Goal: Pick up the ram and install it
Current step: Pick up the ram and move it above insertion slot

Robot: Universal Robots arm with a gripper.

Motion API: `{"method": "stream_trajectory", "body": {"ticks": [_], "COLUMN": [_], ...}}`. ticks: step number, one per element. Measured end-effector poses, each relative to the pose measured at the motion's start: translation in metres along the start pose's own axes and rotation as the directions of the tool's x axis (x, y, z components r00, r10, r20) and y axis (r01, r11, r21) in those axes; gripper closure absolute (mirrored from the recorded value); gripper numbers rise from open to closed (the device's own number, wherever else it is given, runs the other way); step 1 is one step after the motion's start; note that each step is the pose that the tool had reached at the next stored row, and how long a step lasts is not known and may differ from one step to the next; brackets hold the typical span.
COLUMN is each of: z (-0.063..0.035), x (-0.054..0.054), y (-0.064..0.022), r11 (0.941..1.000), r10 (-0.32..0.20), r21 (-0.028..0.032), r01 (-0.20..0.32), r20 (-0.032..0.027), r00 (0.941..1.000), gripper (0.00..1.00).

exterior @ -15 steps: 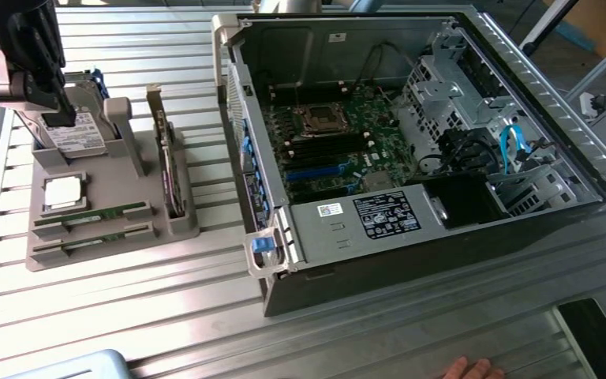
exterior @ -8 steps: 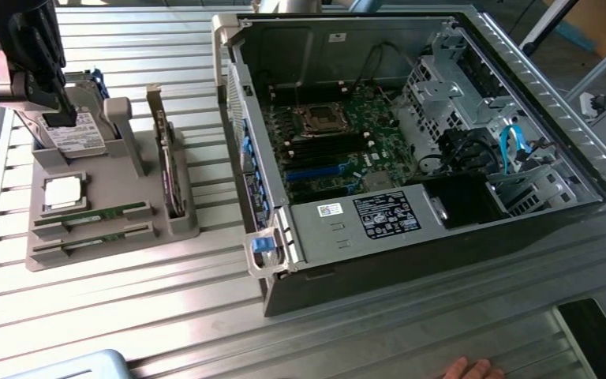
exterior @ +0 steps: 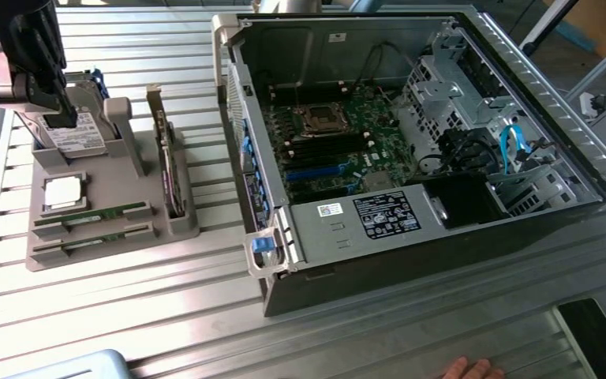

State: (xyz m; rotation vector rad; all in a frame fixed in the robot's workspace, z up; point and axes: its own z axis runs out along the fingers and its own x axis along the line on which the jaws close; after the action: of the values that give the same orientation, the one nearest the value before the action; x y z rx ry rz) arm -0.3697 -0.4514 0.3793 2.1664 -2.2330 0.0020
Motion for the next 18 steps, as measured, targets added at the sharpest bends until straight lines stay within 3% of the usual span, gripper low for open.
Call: {"method": "stream_trajectory", "body": {"ticks": [13, 16, 18], "z": [0.0018, 0.0017, 0.0017], "x": [0.0001, 0.0002, 0.0002], "y": [0.0000, 0.0000, 0.0000], "r11": [1.0000, 1.0000, 1.0000], "r10": [0.000, 0.000, 0.000], "r21": [0.0003, 0.0001, 0.0001], "r01": [0.000, 0.000, 0.000], "r20": [0.0002, 0.0001, 0.0001], "r00": [1.0000, 1.0000, 1.0000], "gripper": [0.89, 0.76, 0.76]}}
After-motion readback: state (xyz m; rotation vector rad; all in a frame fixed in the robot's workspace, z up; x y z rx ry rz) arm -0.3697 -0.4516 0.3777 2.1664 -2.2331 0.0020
